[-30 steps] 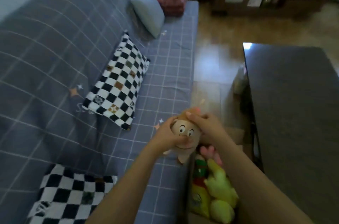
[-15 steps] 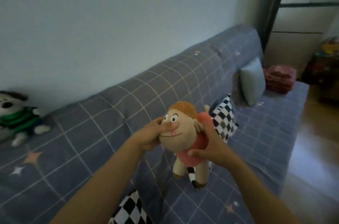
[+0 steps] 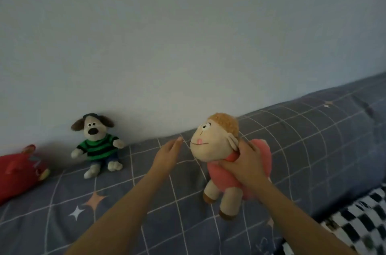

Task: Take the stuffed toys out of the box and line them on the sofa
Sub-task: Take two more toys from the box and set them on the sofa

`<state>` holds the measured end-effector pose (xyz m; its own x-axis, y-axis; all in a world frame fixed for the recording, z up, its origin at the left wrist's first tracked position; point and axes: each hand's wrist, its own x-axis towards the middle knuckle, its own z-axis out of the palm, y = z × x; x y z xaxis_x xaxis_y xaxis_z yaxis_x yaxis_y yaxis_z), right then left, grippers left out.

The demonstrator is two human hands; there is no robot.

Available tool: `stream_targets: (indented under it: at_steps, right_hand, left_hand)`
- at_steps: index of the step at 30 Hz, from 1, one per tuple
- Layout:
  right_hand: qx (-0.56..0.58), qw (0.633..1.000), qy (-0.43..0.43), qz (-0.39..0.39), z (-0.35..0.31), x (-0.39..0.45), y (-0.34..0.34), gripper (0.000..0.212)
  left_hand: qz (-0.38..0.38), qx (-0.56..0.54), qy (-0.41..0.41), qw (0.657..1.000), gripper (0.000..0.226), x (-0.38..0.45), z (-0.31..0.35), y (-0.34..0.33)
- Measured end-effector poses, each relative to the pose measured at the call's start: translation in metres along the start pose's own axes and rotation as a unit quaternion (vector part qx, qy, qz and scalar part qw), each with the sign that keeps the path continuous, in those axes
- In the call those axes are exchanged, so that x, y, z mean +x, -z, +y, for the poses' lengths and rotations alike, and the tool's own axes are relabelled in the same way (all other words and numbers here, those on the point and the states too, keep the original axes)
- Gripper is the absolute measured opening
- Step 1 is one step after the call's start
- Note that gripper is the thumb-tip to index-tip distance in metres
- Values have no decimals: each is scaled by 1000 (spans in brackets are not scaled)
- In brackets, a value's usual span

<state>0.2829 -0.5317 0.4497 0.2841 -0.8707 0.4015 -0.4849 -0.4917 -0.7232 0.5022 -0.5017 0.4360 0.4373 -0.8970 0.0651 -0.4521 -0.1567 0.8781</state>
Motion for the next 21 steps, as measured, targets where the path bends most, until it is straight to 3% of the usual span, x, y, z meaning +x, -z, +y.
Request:
stream_targets:
  at_steps: [2,4,6,8,11,15,18,21]
  right_hand:
    - [-6,1000,1,24,3,26,-19,52]
    - [-17,999,1,33,5,51,-35,57]
    - [-52,998,1,22,3,78,-50,62]
    - [-83,996,15,8,-5,103,-58,56]
    - [-78,995,50,34,-20,134,-65,50]
    - [7,993,62,96,-35,172,-83,61]
    - [24,996,70,58,-25,194,-111,65]
    - [-44,996,82,12,7,196,-137,52]
  left_hand:
    - [31,171,-30,984,57,24,-35,16]
    - [8,300,-6,954,53,42,-63,26]
    - [-39,387,28,921,56,59,-86,26]
    - [-26,444,21,895,63,66,-98,19]
    - [32,465,-17,885,79,66,-107,13]
    - [38,462,-23,886,78,67,-110,15]
    - [38,465,-21,884,78,67,-112,13]
    - [39,464,-25,885,78,69,-114,13]
